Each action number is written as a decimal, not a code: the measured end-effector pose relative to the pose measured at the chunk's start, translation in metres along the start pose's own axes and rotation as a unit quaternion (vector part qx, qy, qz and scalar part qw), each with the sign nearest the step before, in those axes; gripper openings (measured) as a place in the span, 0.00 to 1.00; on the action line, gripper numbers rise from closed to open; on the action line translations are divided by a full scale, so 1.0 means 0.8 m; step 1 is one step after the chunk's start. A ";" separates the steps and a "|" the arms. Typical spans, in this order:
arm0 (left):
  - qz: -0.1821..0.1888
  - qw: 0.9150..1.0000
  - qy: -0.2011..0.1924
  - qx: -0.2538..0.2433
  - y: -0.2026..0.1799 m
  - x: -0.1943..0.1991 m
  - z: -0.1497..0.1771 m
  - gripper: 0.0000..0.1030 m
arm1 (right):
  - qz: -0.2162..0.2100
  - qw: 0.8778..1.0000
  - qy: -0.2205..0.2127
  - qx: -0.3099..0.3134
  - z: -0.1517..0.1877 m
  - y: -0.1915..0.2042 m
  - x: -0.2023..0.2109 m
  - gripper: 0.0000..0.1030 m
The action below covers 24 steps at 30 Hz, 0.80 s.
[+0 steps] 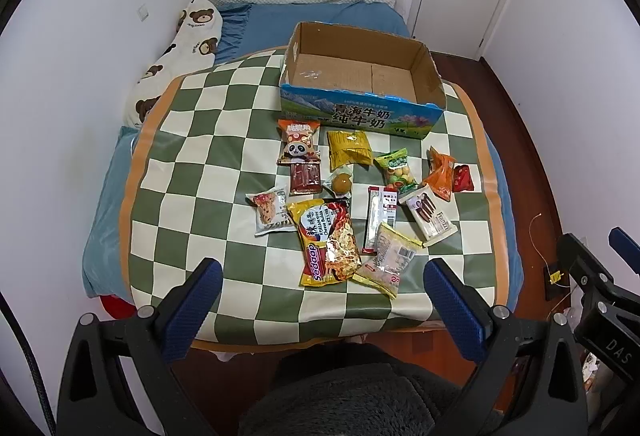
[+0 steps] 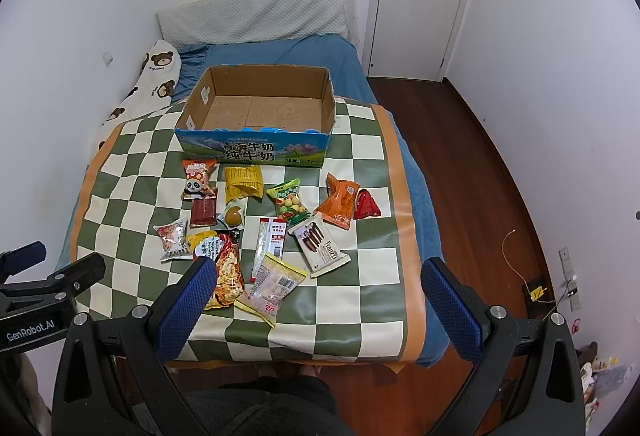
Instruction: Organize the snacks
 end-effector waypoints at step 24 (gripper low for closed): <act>-0.008 1.000 -0.001 -0.009 0.000 -0.003 -0.001 1.00 | -0.001 1.000 0.005 0.000 0.002 0.000 -0.006 1.00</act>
Point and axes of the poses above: each gripper's, at about its wrist camera, not at the fingertips, and x roughly against the way its jaws point, y to its left, z to its underside, the point moved 6 cm from there along -x, roughly the way its jaws point, and after that the axes turned 15 degrees about x, right-handed, at the moved point
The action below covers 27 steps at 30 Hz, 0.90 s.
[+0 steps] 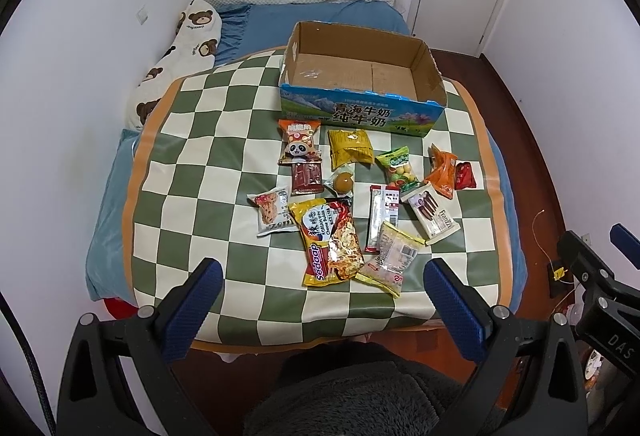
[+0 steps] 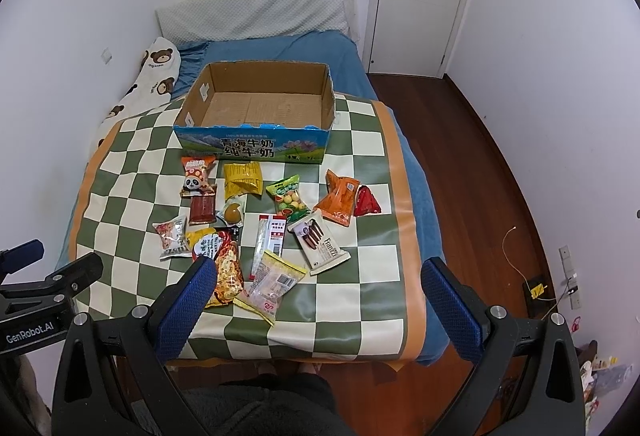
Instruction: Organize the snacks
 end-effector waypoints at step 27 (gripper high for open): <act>0.000 1.000 -0.003 -0.003 -0.005 0.004 -0.003 1.00 | -0.001 1.000 -0.001 0.001 -0.001 0.005 0.004 1.00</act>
Point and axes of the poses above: each gripper's, at about its wrist camera, not at the fingertips, and x roughly against the way its jaws point, y to its left, z to its underside, the point moved 6 cm from there along -x, roughly the way its jaws point, and after that the axes turned 15 degrees about x, right-handed, at the moved point
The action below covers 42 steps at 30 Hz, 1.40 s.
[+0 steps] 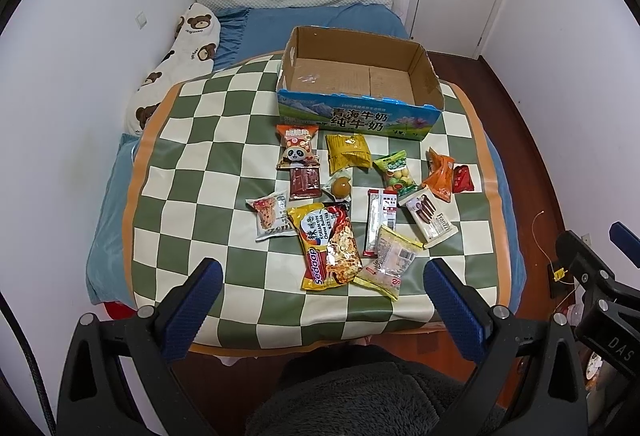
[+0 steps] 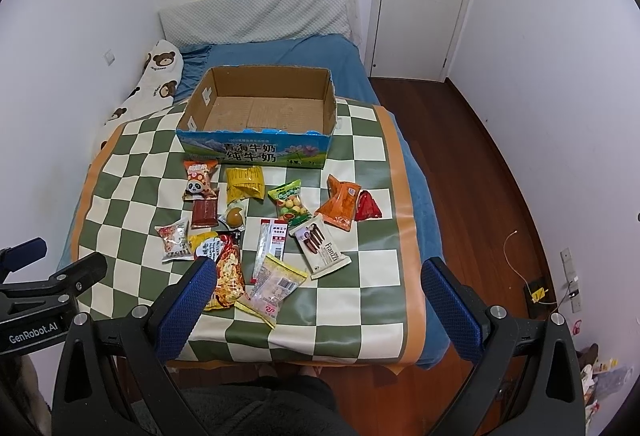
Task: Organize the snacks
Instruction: 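Grasp the Cheese Buldak noodle pack with left tool while right tool grasps the yellow-topped clear bag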
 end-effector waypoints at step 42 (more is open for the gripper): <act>-0.062 0.961 0.259 0.076 0.076 -0.365 0.034 1.00 | -0.192 0.926 0.277 -0.169 0.142 0.135 -0.431 0.85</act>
Point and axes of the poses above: each gripper's, at about its wrist camera, not at the fingertips, and x roughly against the way its jaws point, y to its left, z to its underside, the point moved 6 cm from there along -x, roughly the way its jaws point, and after that the axes turned 15 degrees about x, right-handed, at the moved point
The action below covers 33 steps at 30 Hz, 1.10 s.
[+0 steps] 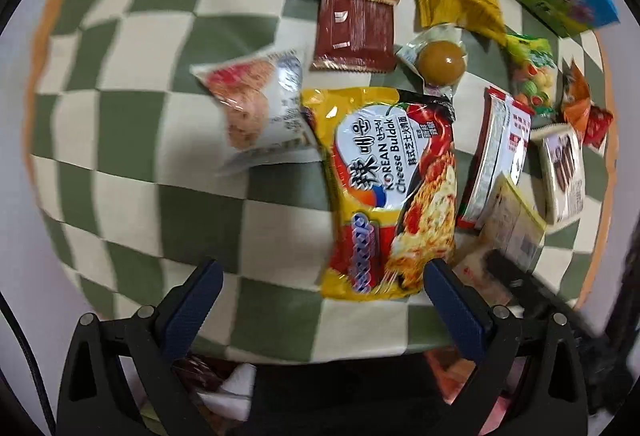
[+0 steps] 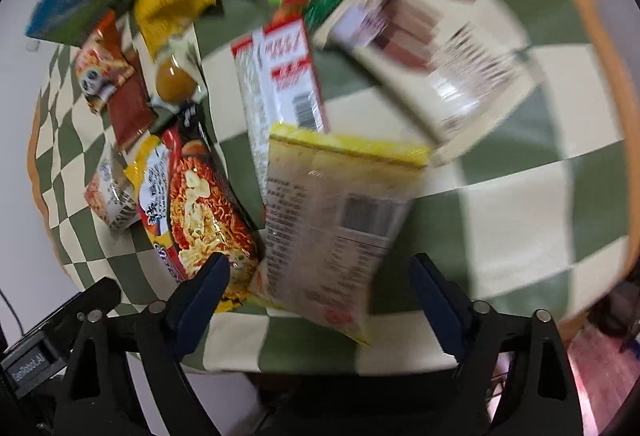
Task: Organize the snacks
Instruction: 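Grasp the Cheese Buldak noodle pack with left tool while right tool grasps the yellow-topped clear bag, then carry both packs into the cardboard box and open both tools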
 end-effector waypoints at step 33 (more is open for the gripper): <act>-0.028 0.994 0.016 -0.102 -0.053 -0.138 0.030 0.86 | 0.062 0.997 0.027 0.047 -0.023 -0.017 -0.060 0.71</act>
Point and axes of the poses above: each gripper's, at about its wrist camera, not at the fingertips, and x roughly against the way its jaws point, y to its left, z to its underside, the point moved 6 cm from there along -x, roughly the way its jaws point, and after that the axes turned 15 degrees about x, right-handed, at the moved point
